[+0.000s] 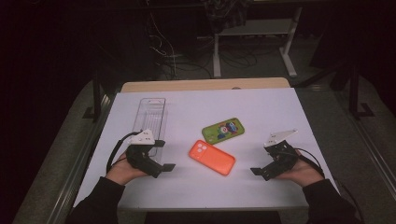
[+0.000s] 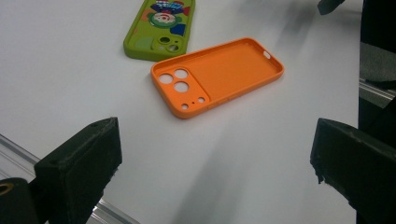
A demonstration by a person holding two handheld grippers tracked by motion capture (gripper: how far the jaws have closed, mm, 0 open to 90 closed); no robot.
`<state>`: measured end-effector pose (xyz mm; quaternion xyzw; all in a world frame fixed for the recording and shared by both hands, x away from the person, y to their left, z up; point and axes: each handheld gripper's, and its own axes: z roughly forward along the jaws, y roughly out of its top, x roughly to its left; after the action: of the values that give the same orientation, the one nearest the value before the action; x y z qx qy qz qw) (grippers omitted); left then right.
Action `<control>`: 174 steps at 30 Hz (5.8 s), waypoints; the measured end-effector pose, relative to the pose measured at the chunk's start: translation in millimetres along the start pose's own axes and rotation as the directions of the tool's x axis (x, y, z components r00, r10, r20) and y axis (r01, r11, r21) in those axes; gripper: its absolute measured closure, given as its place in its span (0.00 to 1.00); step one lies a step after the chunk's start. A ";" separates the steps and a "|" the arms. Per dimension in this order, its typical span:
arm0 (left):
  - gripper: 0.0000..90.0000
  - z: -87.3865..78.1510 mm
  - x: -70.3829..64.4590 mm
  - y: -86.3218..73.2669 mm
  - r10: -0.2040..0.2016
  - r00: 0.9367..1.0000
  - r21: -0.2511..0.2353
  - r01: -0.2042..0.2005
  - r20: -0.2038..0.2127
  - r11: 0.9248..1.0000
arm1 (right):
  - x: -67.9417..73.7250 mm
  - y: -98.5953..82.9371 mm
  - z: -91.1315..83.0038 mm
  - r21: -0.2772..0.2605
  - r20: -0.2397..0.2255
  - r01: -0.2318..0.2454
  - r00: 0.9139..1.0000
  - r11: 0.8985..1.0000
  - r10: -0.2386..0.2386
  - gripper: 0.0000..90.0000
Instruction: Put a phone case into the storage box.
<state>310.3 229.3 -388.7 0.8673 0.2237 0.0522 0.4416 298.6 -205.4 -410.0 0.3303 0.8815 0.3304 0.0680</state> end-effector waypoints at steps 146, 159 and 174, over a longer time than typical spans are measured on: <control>0.02 50.2 -5.8 73.3 0.159 0.975 0.052 -0.169 0.155 0.984 | 12.0 108.0 43.3 0.065 -0.164 0.327 0.935 0.943 -0.313 0.17; 0.02 75.2 -5.7 93.1 0.207 0.946 0.076 -0.232 0.250 0.970 | 18.9 106.5 45.0 0.075 -0.219 0.394 0.902 0.916 -0.371 0.17; 0.02 90.1 -10.1 95.0 0.266 0.911 0.125 -0.318 0.315 0.940 | 32.7 106.2 44.4 0.054 -0.258 0.458 0.865 0.887 -0.431 0.17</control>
<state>359.6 109.5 -367.1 0.9242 0.0267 -0.0310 0.3797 345.4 -101.1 -374.5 0.0793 0.9529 0.2923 0.0167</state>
